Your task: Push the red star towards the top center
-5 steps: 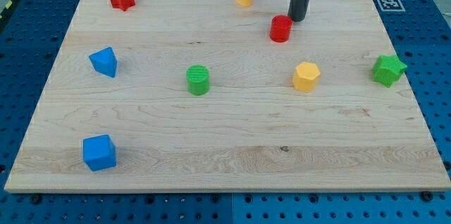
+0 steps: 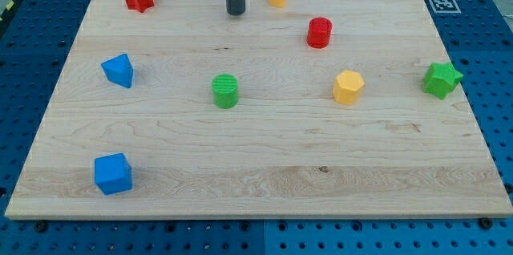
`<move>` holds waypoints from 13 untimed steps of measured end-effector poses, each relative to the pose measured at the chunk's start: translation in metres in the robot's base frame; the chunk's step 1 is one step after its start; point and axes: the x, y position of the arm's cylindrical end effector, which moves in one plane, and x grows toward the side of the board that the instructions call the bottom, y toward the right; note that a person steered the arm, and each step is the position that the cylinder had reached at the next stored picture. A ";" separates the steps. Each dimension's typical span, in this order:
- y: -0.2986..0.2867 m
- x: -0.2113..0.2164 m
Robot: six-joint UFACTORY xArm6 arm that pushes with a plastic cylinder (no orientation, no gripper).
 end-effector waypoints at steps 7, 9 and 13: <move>-0.113 -0.064; -0.136 -0.064; -0.162 -0.040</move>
